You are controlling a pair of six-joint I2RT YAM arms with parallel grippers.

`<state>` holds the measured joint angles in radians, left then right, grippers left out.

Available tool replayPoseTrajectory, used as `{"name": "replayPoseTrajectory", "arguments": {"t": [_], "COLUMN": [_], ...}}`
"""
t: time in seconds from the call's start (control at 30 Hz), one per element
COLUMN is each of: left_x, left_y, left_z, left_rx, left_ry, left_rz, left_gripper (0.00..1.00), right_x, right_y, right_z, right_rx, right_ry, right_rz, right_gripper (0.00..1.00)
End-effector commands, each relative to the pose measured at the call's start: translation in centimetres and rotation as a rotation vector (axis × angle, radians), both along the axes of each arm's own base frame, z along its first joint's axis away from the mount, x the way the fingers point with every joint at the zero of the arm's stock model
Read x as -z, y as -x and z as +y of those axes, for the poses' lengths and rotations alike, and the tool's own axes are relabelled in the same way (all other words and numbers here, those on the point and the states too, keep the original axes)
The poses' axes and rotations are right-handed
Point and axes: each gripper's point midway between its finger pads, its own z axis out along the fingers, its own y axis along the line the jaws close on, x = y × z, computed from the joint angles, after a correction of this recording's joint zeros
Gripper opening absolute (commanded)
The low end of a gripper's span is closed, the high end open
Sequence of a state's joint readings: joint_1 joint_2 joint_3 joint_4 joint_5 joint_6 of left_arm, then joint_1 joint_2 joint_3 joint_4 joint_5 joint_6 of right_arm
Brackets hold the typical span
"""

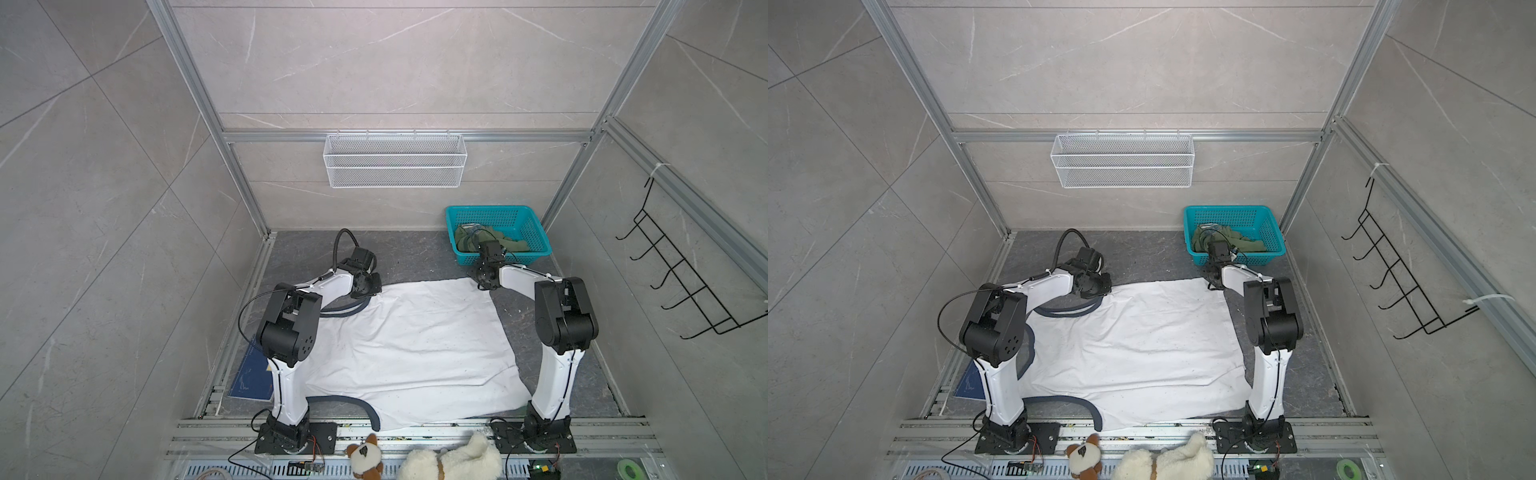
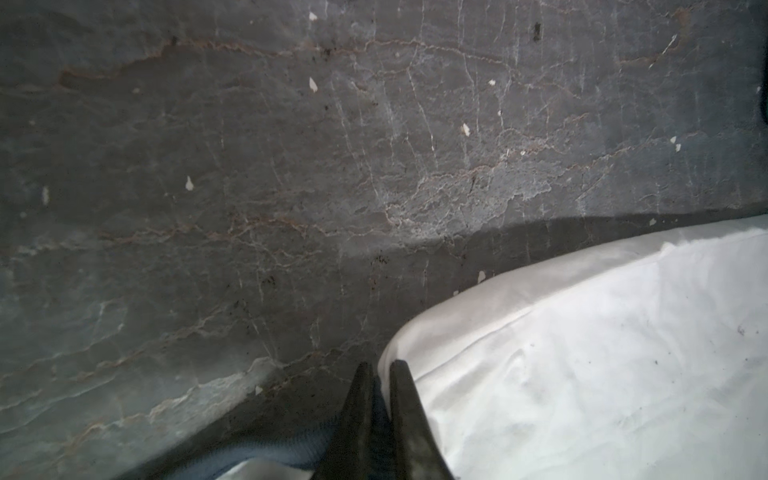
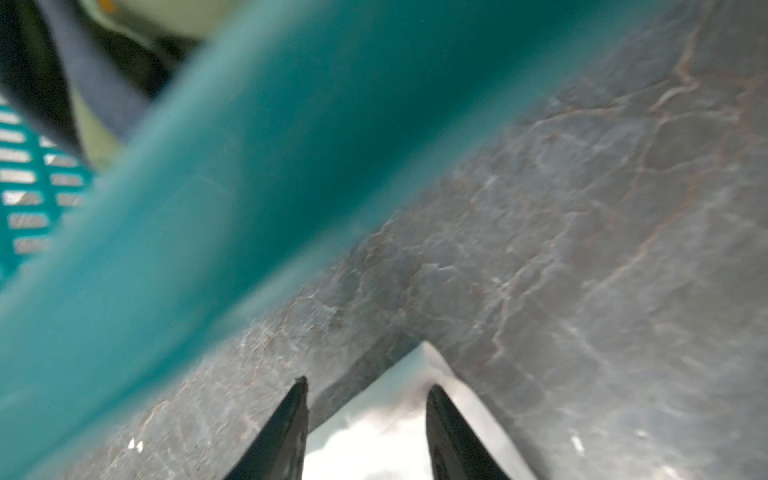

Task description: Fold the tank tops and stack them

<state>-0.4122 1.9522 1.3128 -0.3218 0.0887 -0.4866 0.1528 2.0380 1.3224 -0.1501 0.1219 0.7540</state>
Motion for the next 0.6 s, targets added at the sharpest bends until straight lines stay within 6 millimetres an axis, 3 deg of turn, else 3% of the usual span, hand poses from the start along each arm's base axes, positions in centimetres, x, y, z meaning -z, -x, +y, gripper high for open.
{"name": "replayPoseTrajectory", "arguments": {"t": [0.0,0.3,0.57], "left_x": [-1.5,-2.1,-2.1], "left_y": [0.9,5.1,8.3], "left_z": [0.3,0.2,1.3], "left_rx": [-0.007,0.022,0.002], "left_ry": [0.012,0.052,0.032], "left_rz": [-0.026,-0.046,-0.042], "left_gripper": [0.00,0.00,0.00], "right_x": [3.2,3.4,2.2], "right_y": [3.0,3.9,3.4], "right_z": [1.5,2.4,6.5], "right_rx": [-0.018,-0.036,-0.170], "right_ry": [-0.044,0.016,0.030], "right_rz": [0.096,0.112,0.076], "right_gripper": [0.51,0.57,0.61]}}
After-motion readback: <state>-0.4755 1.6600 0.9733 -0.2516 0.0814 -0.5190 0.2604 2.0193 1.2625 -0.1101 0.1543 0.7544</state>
